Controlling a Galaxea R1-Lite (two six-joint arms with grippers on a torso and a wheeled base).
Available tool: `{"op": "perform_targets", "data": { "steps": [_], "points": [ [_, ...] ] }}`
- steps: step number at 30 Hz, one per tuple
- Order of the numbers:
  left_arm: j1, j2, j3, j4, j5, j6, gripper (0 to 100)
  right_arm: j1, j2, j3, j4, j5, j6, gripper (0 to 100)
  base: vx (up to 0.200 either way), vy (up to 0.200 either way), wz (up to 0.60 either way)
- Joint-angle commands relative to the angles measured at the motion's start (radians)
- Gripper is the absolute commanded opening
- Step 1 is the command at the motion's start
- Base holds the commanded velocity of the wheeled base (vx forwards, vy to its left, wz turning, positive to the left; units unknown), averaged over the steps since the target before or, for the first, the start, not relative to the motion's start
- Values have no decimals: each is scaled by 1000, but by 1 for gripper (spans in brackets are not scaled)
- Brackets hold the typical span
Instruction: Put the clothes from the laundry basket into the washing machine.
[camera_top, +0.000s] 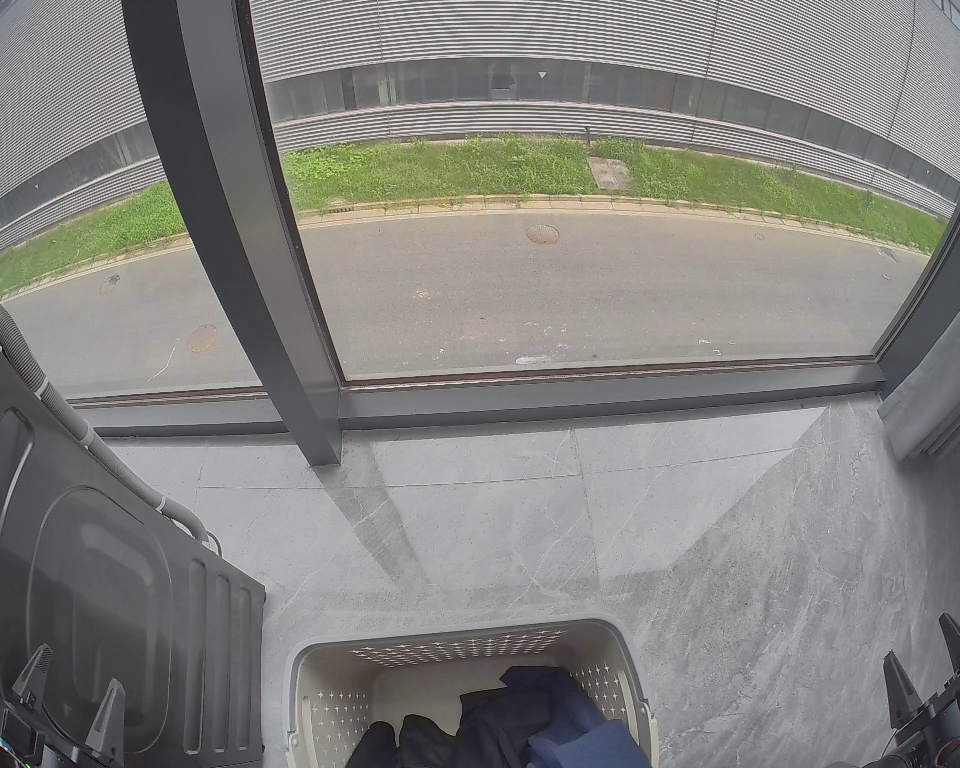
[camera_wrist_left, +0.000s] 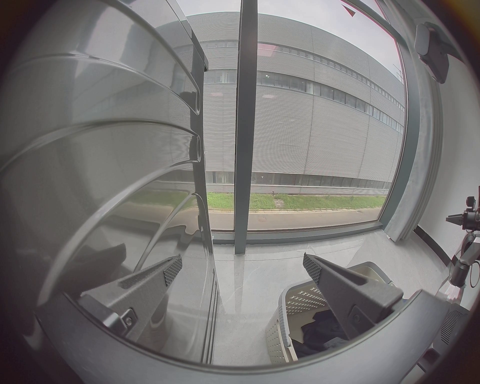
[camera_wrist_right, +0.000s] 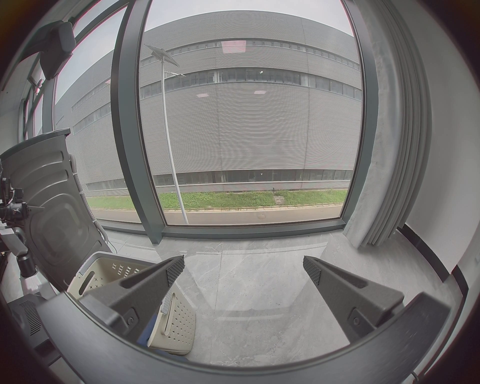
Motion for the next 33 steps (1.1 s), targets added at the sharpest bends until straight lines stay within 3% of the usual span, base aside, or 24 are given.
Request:
{"op": "perform_targets", "data": {
  "steps": [1, 22, 33],
  "points": [
    [0, -13, 18, 0, 0, 0, 100, 1, -14, 16, 0, 0, 0, 100, 0, 0, 0],
    [0, -15, 18, 0, 0, 0, 100, -1, -14, 16, 0, 2, 0, 100, 0, 0, 0],
    [0, -13, 18, 0, 0, 0, 100, 1, -14, 16, 0, 0, 0, 100, -200, 0, 0]
  ]
}}
